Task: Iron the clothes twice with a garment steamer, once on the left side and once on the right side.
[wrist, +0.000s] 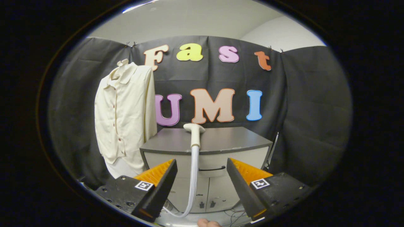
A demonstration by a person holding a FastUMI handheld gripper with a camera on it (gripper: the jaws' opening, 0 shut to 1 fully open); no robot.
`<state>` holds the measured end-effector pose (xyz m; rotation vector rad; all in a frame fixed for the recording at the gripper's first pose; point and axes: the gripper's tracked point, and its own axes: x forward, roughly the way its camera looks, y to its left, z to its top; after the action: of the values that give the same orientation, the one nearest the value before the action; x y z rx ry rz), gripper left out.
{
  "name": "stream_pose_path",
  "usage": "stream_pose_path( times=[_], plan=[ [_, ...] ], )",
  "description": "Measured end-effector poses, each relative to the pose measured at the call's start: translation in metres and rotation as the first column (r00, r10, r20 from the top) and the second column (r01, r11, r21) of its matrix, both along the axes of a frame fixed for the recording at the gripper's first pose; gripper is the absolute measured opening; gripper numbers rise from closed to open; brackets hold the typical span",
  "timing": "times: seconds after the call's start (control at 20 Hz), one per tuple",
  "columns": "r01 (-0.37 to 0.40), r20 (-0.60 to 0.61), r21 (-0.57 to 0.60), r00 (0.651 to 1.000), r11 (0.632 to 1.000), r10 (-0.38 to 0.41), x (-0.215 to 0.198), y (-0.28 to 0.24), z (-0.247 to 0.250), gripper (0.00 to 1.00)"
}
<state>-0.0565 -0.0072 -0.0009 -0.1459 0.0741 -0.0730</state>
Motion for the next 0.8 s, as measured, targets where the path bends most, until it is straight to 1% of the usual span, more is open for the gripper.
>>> stream_pose_path(
  times=[0.05, 0.1, 0.2, 0.45, 0.6, 0.8],
  plan=[
    [-0.021, 0.015, 0.011, 1.0, 1.0, 0.021, -0.001, 0.002, 0.006, 0.97],
    [-0.025, 0.022, 0.023, 0.999, 0.999, 0.024, 0.001, 0.001, 0.01, 0.97],
    [-0.014, 0.024, 0.041, 1.0, 0.999, 0.013, 0.007, -0.003, 0.014, 0.97],
    [-0.005, 0.024, 0.069, 1.0, 0.998, 0.003, 0.037, 0.004, 0.029, 0.97],
    [0.017, 0.013, 0.07, 1.0, 0.997, -0.018, 0.062, 0.007, 0.033, 0.97],
    [0.036, -0.049, 0.058, 0.998, 0.998, -0.034, 0.115, 0.017, 0.037, 0.97]
  ],
)
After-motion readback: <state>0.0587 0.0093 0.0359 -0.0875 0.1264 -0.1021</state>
